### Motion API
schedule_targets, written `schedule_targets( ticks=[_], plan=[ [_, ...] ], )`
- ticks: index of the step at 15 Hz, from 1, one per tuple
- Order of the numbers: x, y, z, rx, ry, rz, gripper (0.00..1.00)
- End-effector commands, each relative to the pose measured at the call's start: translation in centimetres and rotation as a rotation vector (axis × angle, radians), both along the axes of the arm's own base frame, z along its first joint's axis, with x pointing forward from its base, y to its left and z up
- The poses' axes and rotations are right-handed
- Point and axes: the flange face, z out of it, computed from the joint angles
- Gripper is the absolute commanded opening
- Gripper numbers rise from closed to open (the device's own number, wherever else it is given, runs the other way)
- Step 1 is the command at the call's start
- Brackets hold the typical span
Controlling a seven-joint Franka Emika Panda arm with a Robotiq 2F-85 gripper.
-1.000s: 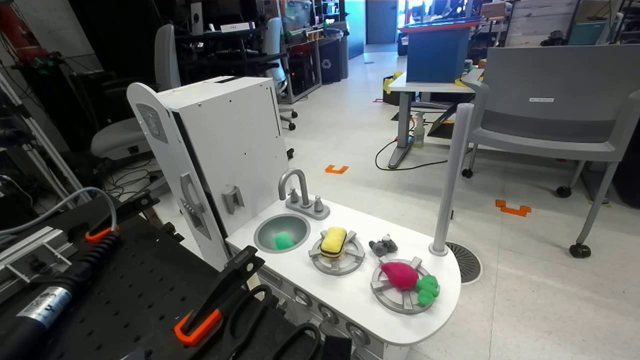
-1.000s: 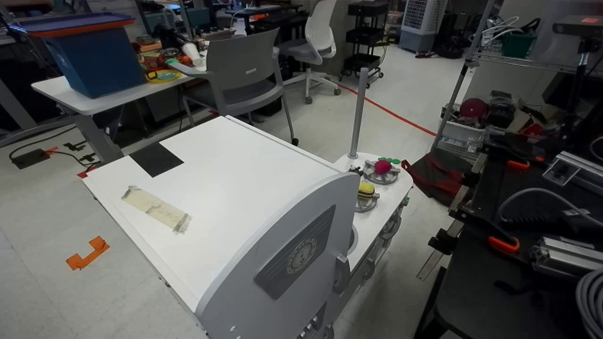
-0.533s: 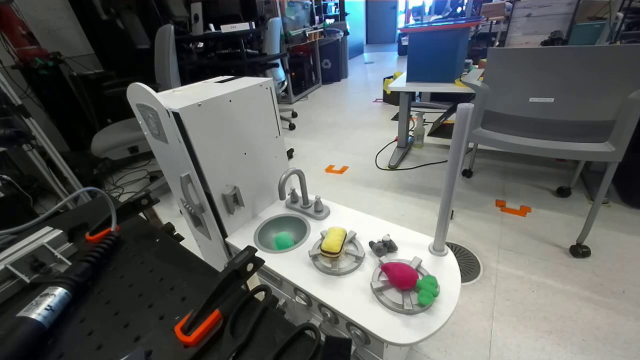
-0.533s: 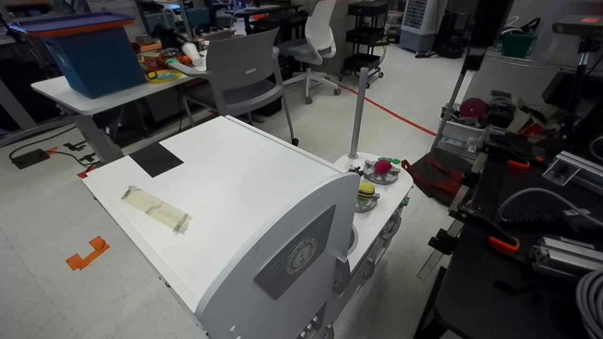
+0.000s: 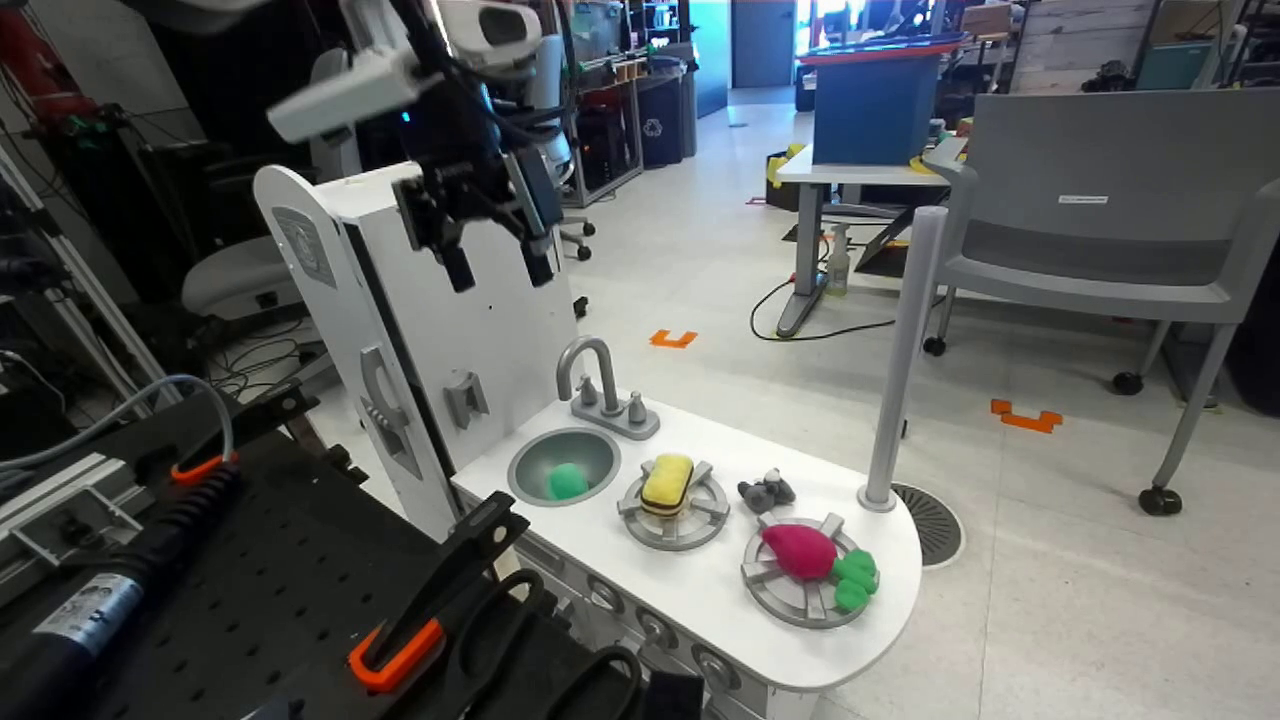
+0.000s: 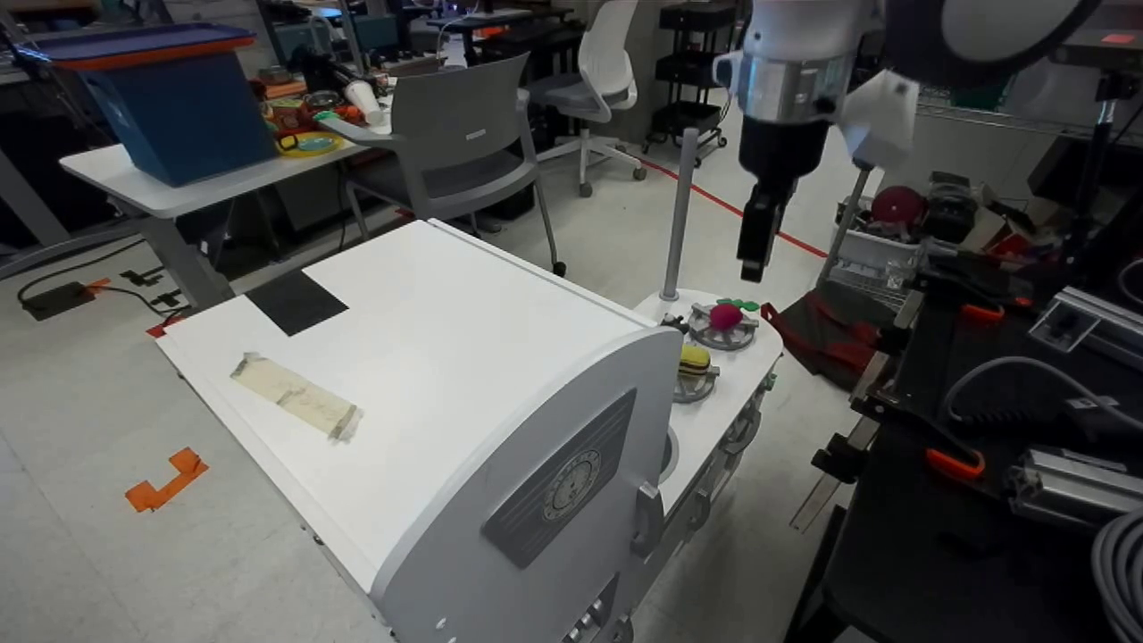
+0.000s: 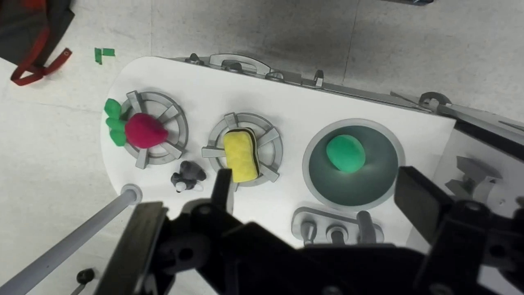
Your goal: Remove the green plushy from the sink and put it on the counter
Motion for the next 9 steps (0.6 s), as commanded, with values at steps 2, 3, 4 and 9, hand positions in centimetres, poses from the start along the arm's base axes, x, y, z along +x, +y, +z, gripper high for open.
schedule_targets(
  ticks=[2,3,4,9],
  plan=[
    [4.0,0.5,-9.8,-0.016,0.005,-0.003,1.0],
    [4.4,0.9,-12.1,-0.002,0.0,0.023,1.0],
    [4.9,1.2,-14.0,-0.003,-0.004,0.03,1.0],
    [5.7,3.7,-22.7,0.039,-0.039,0.103,1.0]
  ],
)
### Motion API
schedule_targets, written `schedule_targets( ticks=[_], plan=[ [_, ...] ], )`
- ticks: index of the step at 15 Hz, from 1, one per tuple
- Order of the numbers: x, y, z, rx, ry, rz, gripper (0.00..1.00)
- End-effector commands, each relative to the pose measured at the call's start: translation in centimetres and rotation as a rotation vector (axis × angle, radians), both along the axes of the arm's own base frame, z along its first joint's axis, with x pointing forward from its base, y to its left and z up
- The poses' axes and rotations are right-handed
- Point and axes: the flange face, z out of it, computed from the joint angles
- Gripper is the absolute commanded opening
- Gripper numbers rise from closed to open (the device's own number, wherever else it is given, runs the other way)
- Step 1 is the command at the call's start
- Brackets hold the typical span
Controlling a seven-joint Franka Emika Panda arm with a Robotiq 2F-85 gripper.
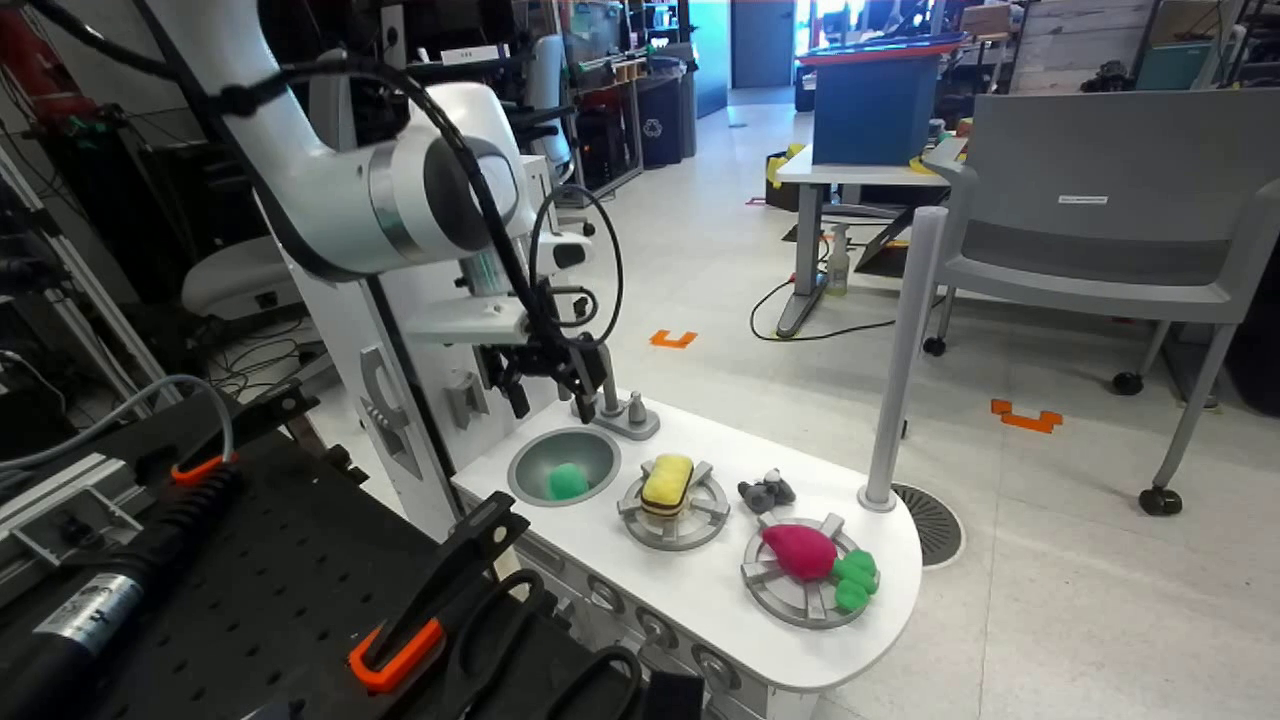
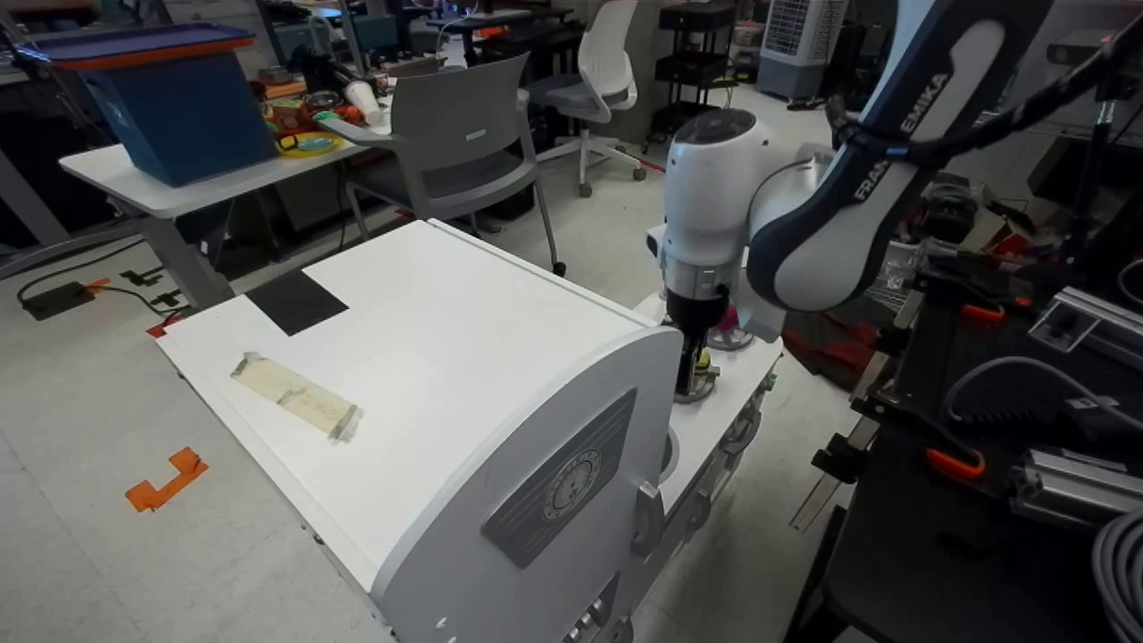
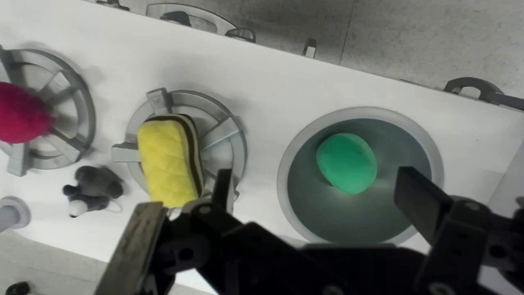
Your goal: Remove the green plushy from the sink and put it on the counter
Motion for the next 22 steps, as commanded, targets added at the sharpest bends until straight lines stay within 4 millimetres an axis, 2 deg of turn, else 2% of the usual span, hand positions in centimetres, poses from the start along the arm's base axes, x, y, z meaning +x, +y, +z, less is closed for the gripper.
schedule_targets(
  ticks=[1,4,6,9,15,18,19,20,21,22],
  plan=[
    [1.6,1.4,-5.2,0.013,-0.03,0.055,1.0],
    [2.1,2.1,-9.0,-0.001,-0.037,0.085,1.0],
    [2.6,2.6,-10.7,-0.01,-0.04,0.11,1.0],
    [3.2,3.2,-12.8,-0.018,-0.046,0.128,1.0],
    [3.0,5.4,-16.3,-0.02,-0.041,0.197,1.0],
    [3.5,5.7,-17.1,-0.045,-0.048,0.208,1.0],
    [3.7,5.9,-17.3,-0.051,-0.05,0.213,0.97],
    [3.8,6.1,-17.7,-0.056,-0.051,0.219,0.74],
    [3.3,6.0,-16.3,-0.066,-0.049,0.222,0.72],
    [3.2,6.1,-16.5,-0.074,-0.05,0.235,0.68]
  ],
)
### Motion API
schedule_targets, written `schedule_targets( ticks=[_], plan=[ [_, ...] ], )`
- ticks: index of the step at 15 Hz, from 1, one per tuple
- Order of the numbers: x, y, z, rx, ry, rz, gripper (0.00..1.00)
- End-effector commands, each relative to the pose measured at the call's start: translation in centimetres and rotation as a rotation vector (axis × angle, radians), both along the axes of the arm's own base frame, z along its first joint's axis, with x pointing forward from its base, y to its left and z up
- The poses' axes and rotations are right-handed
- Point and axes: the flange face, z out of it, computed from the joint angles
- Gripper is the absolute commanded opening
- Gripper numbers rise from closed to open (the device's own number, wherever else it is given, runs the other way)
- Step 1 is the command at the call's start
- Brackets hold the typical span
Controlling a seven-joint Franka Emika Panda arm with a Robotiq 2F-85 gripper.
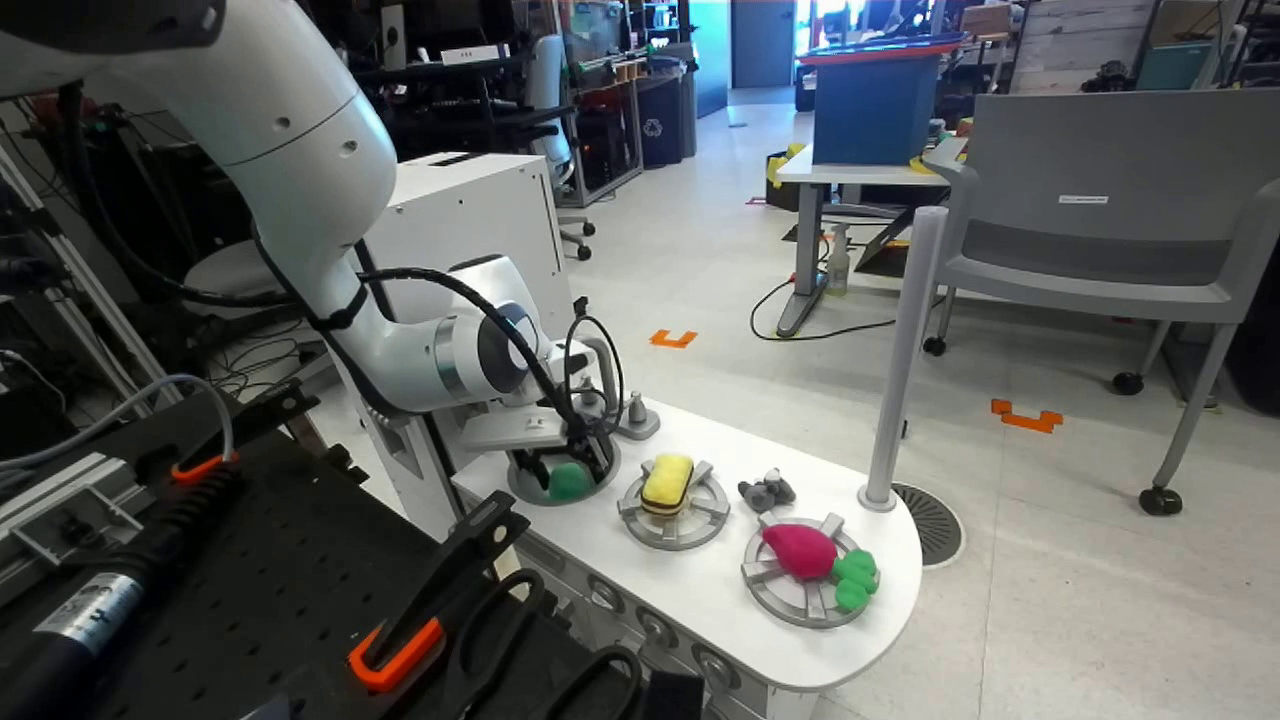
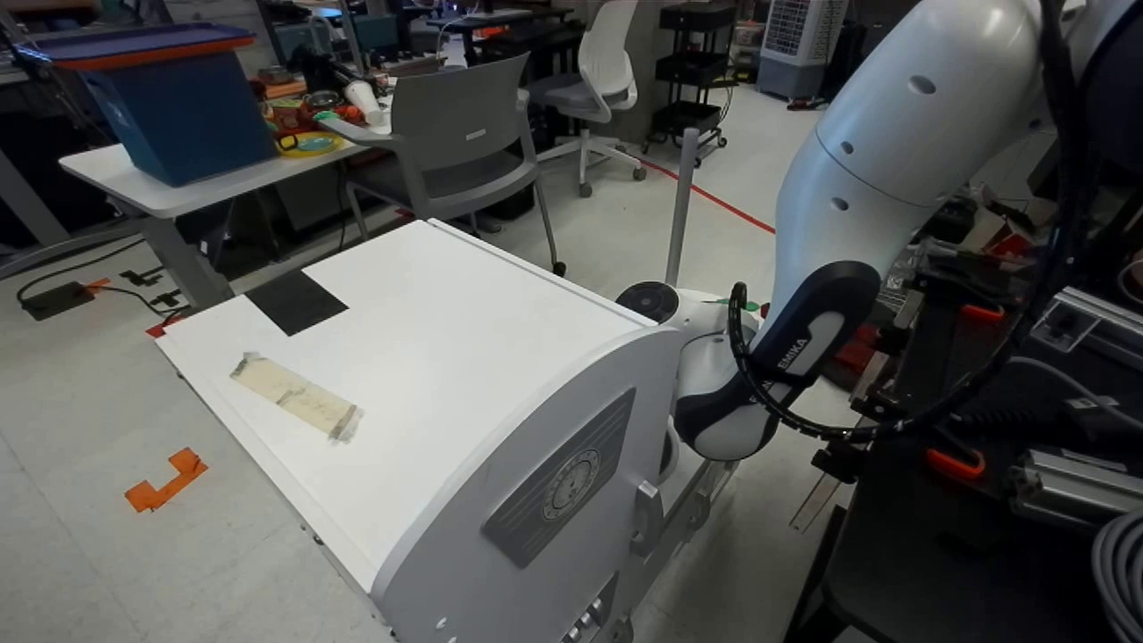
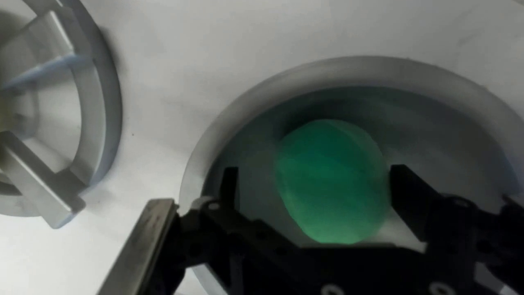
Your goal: Remove the green plushy from the sink and put it on the counter
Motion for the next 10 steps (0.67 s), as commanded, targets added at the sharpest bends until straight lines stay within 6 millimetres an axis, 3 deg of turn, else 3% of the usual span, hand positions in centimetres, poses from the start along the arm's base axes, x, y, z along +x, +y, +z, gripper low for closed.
schedule_targets(
  ticks=[1,6,10],
  plan=[
    [-0.09,0.61,0.15,-0.042,-0.007,0.043,0.6],
    [-0.37,0.68,0.16,-0.089,-0.019,0.064,0.22],
    [-0.5,1.34,0.25,-0.081,-0.016,0.088,0.08]
  ],
)
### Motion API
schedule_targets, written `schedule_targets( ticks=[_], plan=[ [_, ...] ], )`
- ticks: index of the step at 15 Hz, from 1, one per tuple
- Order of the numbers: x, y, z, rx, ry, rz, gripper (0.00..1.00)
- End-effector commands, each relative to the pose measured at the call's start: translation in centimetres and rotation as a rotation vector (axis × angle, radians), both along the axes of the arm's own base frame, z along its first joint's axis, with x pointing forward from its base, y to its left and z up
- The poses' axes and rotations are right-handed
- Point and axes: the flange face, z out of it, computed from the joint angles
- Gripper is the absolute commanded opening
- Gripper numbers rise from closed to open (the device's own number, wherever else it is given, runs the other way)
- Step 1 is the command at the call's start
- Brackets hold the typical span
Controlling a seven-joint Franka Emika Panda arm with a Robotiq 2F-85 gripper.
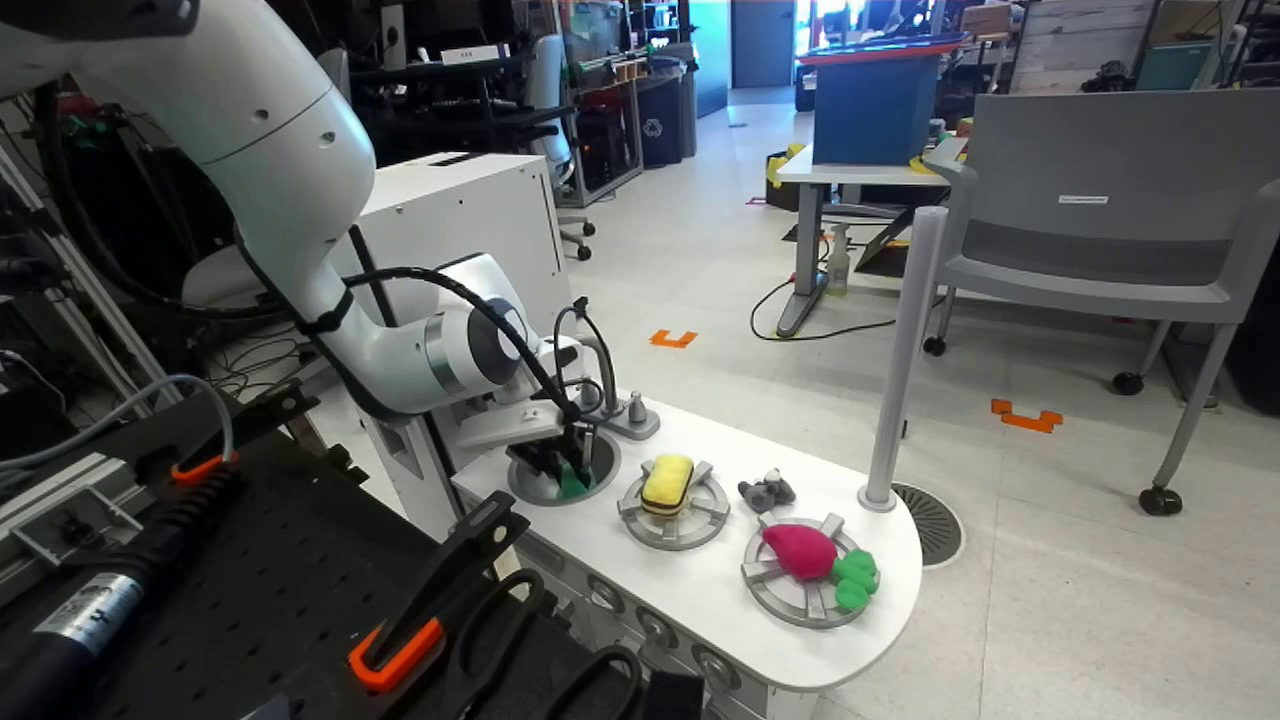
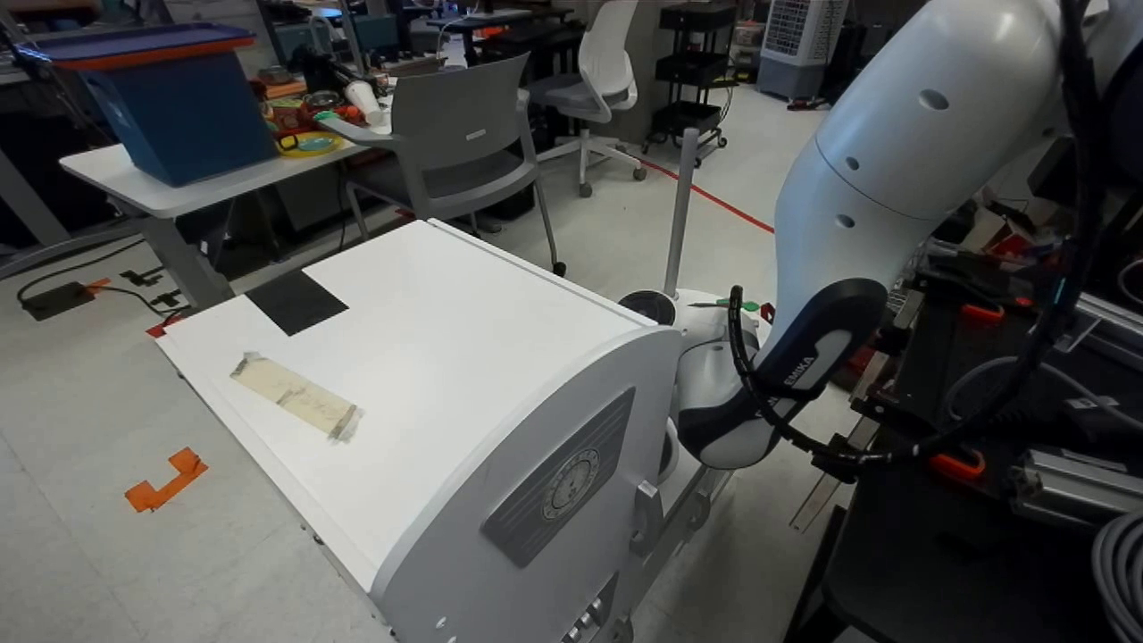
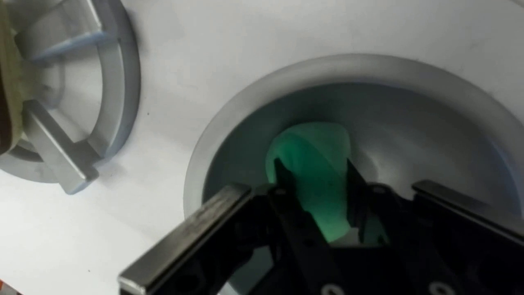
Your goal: Remove the green plushy from the sink and put it on the counter
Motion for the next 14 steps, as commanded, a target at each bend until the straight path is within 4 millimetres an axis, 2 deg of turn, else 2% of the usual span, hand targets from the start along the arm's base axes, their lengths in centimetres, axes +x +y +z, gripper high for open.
schedule_targets(
  ticks=[1,4,6,8,11,14],
  plan=[
    [-0.5,0.5,0.1,0.003,0.016,0.032,0.03],
    [-2.2,0.5,2.2,0.015,0.088,0.013,0.04],
    [-3.4,-0.5,3.8,0.018,0.15,-0.026,0.04],
    [-3.7,-1.7,5.8,0.021,0.178,-0.065,0.04],
    [-3.6,-3.9,9.6,0.036,0.198,-0.149,0.04],
    [-4.3,-7.5,12.5,0.005,0.281,-0.273,0.04]
  ],
)
